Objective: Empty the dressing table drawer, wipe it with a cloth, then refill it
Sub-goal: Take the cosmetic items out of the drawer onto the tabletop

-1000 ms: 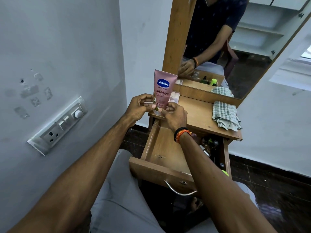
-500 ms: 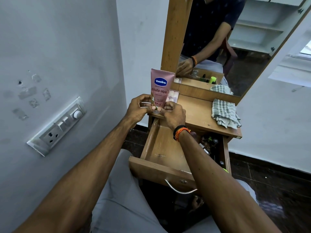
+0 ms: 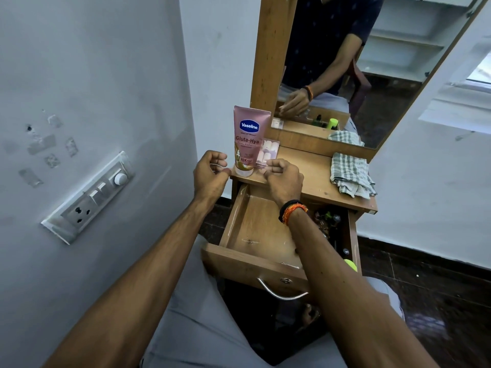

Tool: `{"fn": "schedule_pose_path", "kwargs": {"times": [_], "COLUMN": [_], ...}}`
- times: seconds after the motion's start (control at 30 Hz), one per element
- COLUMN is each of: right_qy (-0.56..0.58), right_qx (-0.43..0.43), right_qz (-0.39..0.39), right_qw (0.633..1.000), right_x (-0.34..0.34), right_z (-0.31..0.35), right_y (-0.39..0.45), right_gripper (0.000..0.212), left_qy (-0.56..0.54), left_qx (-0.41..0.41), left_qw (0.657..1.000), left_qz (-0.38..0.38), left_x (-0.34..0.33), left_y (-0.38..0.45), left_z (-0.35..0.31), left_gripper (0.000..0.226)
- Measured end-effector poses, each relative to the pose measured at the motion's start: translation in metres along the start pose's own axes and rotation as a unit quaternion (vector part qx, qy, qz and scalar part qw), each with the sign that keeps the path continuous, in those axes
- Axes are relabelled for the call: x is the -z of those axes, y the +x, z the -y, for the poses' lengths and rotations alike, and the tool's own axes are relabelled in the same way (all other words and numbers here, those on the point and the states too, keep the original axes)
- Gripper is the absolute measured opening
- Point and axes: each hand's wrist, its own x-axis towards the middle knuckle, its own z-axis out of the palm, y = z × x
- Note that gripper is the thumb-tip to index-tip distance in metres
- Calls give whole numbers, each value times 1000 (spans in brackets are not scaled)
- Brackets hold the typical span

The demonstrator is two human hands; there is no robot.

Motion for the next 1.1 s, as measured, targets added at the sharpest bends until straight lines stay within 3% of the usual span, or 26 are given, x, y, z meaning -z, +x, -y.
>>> {"fn": "schedule_pose_path", "kwargs": {"times": [0.07, 0.17, 0.3, 0.43, 0.53, 0.73, 1.1], "right_qy": [29, 79, 87, 13, -70, -189, -260], "right_qx": [-22, -64, -115, -169, -194, -238, -219], "right_qz": [-54, -92, -128, -126, -105, 14, 68], "right_qw": [998, 991, 981, 977, 973, 952, 938], "right_x": [10, 26, 47, 66, 78, 84, 77], "right_z": [-8, -23, -47, -60, -63, -75, -82], "right_y": [-4, -13, -21, -24, -25, -15, -17], "right_gripper": [18, 13, 11, 18, 19, 19, 35], "left_qy": [6, 8, 25, 61, 95, 86, 20], "left_qx": [-28, -46, -70, -22, 38, 179, 248], "left_qw": [999, 999, 993, 978, 954, 908, 908], "left_qz": [-21, 8, 88, 198, 280, 369, 337], "left_x": [-2, -10, -34, -59, -78, -109, -125], "left_y": [-15, -38, -64, -72, -76, -77, -75], "left_z": [4, 6, 7, 16, 23, 26, 26], "left_gripper": [20, 11, 10, 10, 9, 13, 26]}}
